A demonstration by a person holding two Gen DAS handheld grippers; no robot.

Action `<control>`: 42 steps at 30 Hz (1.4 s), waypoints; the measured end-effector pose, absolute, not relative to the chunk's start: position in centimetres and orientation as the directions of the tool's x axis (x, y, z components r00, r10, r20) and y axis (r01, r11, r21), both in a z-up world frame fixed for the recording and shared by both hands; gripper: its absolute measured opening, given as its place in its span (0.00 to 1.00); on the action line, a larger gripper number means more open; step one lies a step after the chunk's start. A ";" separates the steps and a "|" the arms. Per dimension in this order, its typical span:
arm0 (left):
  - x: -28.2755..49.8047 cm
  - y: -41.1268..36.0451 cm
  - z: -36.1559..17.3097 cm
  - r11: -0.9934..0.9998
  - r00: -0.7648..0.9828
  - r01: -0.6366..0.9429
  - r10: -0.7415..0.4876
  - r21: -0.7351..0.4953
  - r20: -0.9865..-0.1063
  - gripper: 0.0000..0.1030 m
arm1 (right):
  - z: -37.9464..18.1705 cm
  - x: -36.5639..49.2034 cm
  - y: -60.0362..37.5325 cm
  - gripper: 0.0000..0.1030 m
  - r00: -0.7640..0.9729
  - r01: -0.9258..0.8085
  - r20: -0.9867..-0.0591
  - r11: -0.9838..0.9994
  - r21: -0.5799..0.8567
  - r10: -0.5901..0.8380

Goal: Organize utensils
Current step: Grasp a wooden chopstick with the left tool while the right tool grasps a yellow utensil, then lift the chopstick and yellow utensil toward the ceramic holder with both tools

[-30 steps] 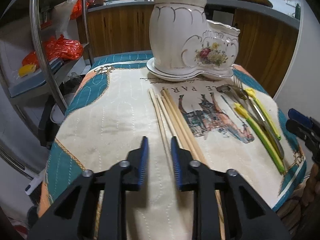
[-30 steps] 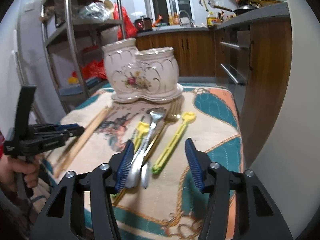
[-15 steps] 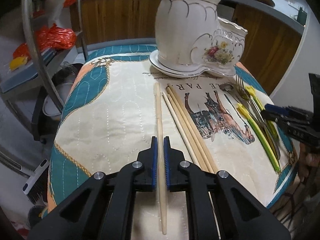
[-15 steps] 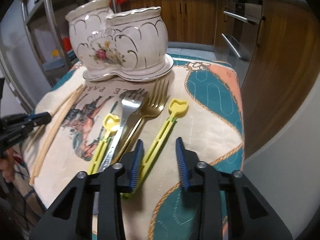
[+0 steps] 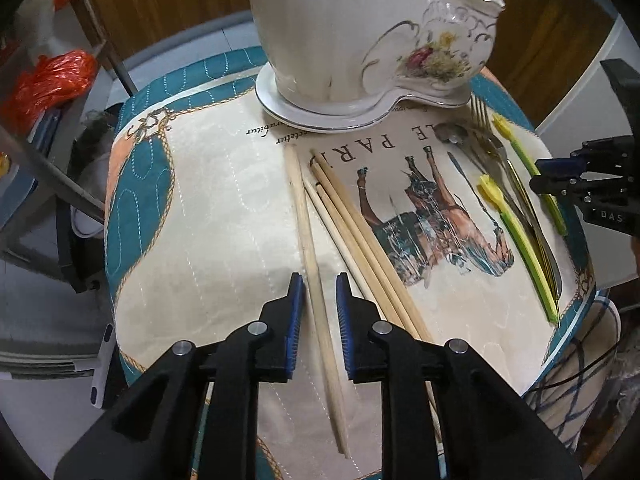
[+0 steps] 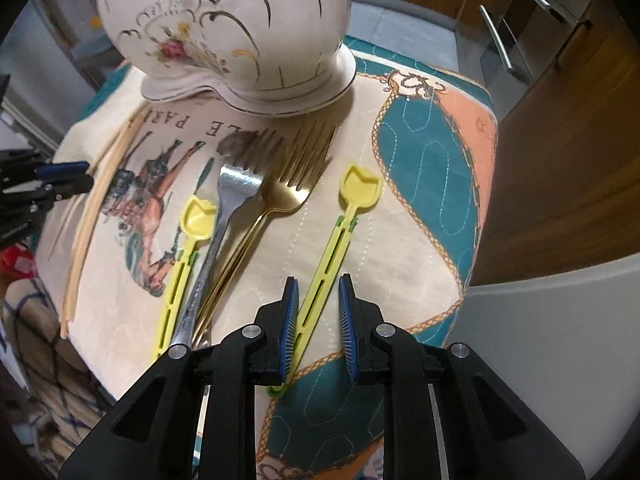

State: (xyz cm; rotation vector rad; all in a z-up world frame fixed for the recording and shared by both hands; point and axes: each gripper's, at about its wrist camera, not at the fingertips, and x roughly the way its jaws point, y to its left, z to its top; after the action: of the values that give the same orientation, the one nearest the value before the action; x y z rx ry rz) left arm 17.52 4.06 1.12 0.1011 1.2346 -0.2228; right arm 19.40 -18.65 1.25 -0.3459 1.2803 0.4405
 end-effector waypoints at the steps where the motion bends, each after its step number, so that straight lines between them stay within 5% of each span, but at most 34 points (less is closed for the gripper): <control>1: 17.8 4.1 1.1 0.974 0.299 0.224 -0.114 -0.047 -0.947 0.17 | 1.3 19.7 -18.6 0.21 0.207 -0.493 -0.972 0.870 -0.004 0.113; 12: 19.5 3.5 1.0 0.967 0.197 0.252 -0.081 -0.030 -0.977 0.17 | 1.6 23.0 -17.2 0.20 0.101 -0.459 -0.993 0.888 0.014 0.068; 15: 18.5 3.9 1.0 0.969 0.213 0.245 -0.076 -0.023 -0.974 0.07 | 1.8 23.3 -17.2 0.12 0.114 -0.454 -0.990 0.891 0.027 0.088; 27: 13.6 9.0 1.5 0.968 0.383 0.150 -0.245 -0.201 -0.891 0.06 | 1.4 20.6 -21.5 0.10 0.216 -0.433 -0.933 0.884 0.174 0.289; 33: 11.2 10.7 4.0 0.928 0.564 0.170 -0.366 -0.330 -0.740 0.06 | 4.6 19.1 -23.0 0.10 0.382 -0.447 -0.815 0.859 0.250 0.436; 42: 11.3 10.0 8.6 0.900 0.806 0.210 -0.381 -0.383 -0.454 0.06 | 8.5 18.7 -24.3 0.10 0.606 -0.456 -0.532 0.806 0.377 0.591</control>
State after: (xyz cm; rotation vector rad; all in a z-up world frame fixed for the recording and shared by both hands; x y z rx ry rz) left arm 11.29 9.95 8.60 -0.3249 0.5492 -0.3220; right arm 18.75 -24.26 8.49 0.2119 0.6904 0.6104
